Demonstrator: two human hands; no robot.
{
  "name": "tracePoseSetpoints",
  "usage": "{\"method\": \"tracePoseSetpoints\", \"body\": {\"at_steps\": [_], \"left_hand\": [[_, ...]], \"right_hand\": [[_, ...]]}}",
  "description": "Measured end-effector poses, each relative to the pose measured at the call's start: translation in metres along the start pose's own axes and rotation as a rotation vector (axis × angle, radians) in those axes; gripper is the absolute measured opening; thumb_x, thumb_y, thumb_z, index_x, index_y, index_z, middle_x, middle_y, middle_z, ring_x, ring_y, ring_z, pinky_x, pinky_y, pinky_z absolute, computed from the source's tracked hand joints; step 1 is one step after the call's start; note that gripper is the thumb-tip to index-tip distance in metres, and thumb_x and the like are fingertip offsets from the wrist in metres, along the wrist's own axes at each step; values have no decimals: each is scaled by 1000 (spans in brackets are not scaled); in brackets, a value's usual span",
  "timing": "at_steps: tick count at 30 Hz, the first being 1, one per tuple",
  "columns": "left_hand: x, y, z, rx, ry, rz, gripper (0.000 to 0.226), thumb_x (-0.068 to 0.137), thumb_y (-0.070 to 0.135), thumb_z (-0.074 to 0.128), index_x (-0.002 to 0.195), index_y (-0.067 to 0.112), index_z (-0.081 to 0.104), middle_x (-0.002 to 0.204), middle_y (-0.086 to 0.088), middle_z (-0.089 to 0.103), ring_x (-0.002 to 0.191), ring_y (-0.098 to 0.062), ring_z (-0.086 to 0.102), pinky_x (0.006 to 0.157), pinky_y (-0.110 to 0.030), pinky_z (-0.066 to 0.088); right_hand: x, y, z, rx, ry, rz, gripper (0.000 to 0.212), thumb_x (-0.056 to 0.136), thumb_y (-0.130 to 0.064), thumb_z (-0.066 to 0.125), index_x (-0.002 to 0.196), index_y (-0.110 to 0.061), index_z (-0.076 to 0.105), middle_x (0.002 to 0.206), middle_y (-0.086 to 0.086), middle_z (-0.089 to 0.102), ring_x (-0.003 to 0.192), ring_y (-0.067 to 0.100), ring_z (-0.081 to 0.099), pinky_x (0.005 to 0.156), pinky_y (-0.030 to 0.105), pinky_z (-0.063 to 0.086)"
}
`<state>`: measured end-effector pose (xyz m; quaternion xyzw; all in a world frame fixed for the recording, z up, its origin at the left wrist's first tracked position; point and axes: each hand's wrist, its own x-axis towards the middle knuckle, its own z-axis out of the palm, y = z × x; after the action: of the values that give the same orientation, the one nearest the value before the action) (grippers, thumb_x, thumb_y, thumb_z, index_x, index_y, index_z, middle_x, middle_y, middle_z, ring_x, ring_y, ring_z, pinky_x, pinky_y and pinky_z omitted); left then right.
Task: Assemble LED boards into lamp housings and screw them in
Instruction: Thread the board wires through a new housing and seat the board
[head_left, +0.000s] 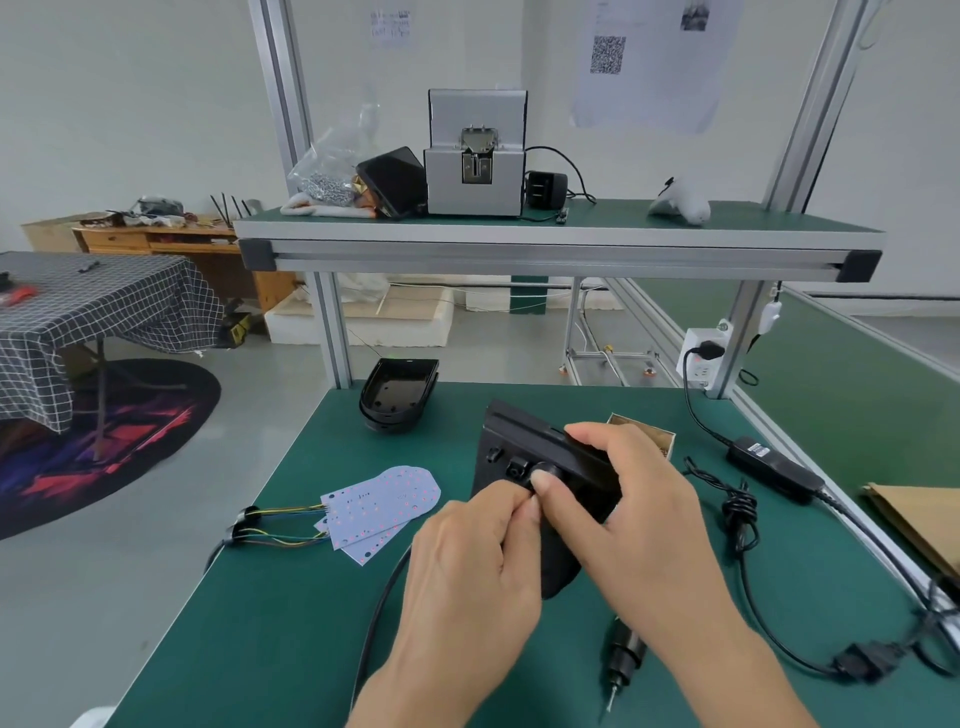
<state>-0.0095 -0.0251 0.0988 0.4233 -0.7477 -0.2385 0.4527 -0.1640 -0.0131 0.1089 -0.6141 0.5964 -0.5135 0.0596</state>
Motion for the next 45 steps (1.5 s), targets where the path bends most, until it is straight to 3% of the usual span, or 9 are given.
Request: {"method": "tracePoseSetpoints", "body": {"at_steps": [8,19,23,26,29,32,37,40,45], "left_hand": [[0,-2,5,60,19,54,31,101,43,43,77,27,54,57,9,44,59,-20,37,55,-33,29],[0,-28,4,-61,133,-64,33,97,60,49,82,31,52,61,8,56,60,-18,45,58,-31,39],[4,-31,-12,-296,112,-44,33,99,58,53,88,27,57,56,13,37,53,-9,28,49,-21,27],[7,-31,-21,-470,22,-49,47,90,70,58,89,23,58,56,7,31,55,-22,21,50,-38,21],[10,-27,-22,-588,-65,-20,45,91,68,61,84,24,58,58,9,33,56,-22,21,51,-36,20],[12,-25,-22,-694,-78,-4,30,97,52,60,81,27,57,62,12,36,56,-13,27,55,-18,28],[15,-24,-16,-673,38,18,18,97,43,59,94,25,64,79,6,66,72,-17,60,71,-22,50],[14,-20,-13,-610,164,3,19,91,43,67,106,33,73,100,1,77,95,-17,73,83,-21,55],[14,-15,-13,-664,209,-43,19,82,37,80,101,35,79,99,2,80,95,-14,76,82,-18,56]], "right_hand": [[-6,4,9,53,86,64,30,88,-43,74,113,-42,58,106,-24,59,104,1,60,83,19,48],[-17,-7,11,63,-73,-31,37,103,-48,52,133,-29,60,112,-19,59,112,5,58,88,20,46],[-12,6,-6,263,-227,-144,60,91,-63,65,145,-39,56,148,-9,48,144,17,42,113,27,40],[-10,15,-3,446,-401,-122,90,79,-79,68,157,-43,38,169,-8,21,157,12,20,121,47,27],[-13,13,10,592,-510,-50,109,78,-77,72,164,-40,18,157,23,40,128,23,56,102,33,47],[-12,12,15,622,-435,-107,95,90,-75,58,165,-35,17,162,12,35,146,26,43,113,28,40],[-9,8,22,568,-276,-132,93,85,-77,63,161,-36,29,153,13,43,140,34,48,111,61,41],[-8,6,23,508,-201,-122,92,83,-78,64,160,-38,32,156,8,42,143,33,45,113,62,40],[-6,3,19,421,-154,-168,89,85,-78,59,159,-35,35,156,5,39,146,32,40,114,48,42]]}}
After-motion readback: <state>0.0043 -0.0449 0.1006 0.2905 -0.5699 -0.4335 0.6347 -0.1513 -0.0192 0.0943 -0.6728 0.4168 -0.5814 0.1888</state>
